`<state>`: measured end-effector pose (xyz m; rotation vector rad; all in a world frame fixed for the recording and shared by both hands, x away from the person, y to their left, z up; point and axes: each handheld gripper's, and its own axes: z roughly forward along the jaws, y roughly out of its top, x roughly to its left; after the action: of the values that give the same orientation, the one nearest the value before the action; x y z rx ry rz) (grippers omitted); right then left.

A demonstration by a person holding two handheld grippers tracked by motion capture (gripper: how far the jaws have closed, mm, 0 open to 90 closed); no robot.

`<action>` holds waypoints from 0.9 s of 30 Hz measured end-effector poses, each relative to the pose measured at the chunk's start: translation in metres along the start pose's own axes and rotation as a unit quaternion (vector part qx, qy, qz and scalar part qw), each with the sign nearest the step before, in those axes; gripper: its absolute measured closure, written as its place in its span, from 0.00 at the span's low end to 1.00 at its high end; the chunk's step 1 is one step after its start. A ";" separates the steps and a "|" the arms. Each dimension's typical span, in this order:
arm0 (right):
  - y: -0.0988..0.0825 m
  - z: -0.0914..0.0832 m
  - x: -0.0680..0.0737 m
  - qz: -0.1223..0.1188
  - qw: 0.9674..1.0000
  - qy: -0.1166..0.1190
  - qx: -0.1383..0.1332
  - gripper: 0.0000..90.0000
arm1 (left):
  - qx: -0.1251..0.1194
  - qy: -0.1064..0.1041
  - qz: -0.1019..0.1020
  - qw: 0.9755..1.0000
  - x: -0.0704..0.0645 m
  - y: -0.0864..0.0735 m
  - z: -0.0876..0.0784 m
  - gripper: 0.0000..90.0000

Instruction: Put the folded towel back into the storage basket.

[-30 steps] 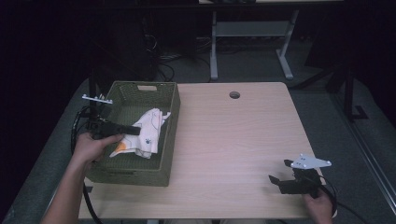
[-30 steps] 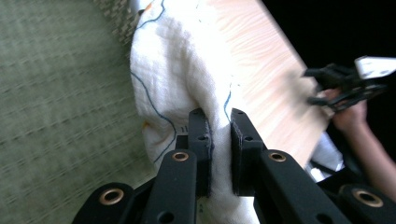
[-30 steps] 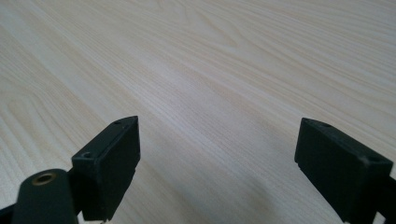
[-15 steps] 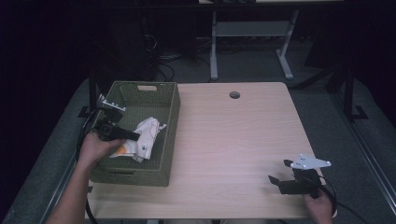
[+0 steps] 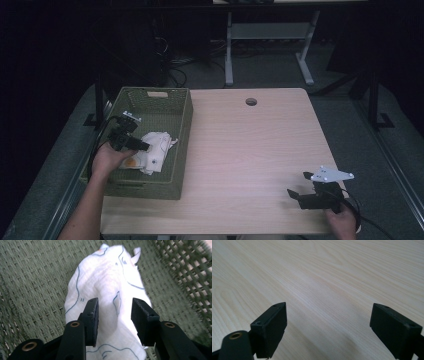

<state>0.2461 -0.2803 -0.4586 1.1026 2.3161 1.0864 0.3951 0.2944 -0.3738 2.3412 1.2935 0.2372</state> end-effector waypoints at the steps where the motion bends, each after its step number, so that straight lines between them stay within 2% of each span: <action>1: 0.000 0.000 0.000 -0.001 1.000 -0.001 0.000 0.15 | -0.003 -0.006 0.003 1.000 -0.002 0.000 -0.002 0.67; 3: 0.000 0.000 0.001 -0.001 1.000 -0.001 0.000 0.15 | -0.007 -0.015 0.011 1.000 -0.007 0.002 -0.004 0.71; 6: 0.001 0.001 0.002 -0.003 1.000 0.001 0.001 0.15 | 0.008 -0.027 0.024 0.999 -0.012 0.004 -0.003 0.78; 8: 0.002 0.001 0.003 -0.003 1.000 0.002 0.002 0.15 | 0.025 -0.031 0.030 0.999 -0.014 0.005 0.003 0.78; 11: 0.001 0.002 0.003 -0.004 1.000 0.004 0.002 0.15 | 0.048 -0.027 0.032 0.998 -0.016 0.004 0.014 0.74; 15: 0.000 0.002 0.000 -0.001 1.000 0.007 0.003 0.15 | 0.079 -0.030 0.028 0.996 -0.015 0.005 0.028 0.73; 19: 0.000 0.003 0.000 -0.001 1.000 0.007 0.004 0.15 | 0.110 -0.041 0.024 0.993 -0.019 0.006 0.044 0.66; 21: 0.000 0.003 0.000 -0.002 1.000 0.008 0.006 0.15 | 0.138 -0.035 0.031 0.989 -0.020 0.008 0.051 0.63; 24: 0.000 0.002 0.000 -0.002 1.000 0.008 0.005 0.15 | 0.159 -0.024 0.033 0.986 -0.022 0.009 0.058 0.59; 26: 0.000 0.002 0.000 -0.001 1.000 0.007 0.005 0.15 | 0.174 -0.015 0.043 0.984 -0.022 0.008 0.062 0.56; 27: 0.000 0.003 0.000 -0.001 1.000 0.009 0.004 0.15 | 0.175 -0.011 0.045 0.983 -0.023 0.008 0.063 0.57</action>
<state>0.2479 -0.2794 -0.4603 1.0973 2.3365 1.0908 0.4114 0.2521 -0.4242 2.6901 1.3072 0.0087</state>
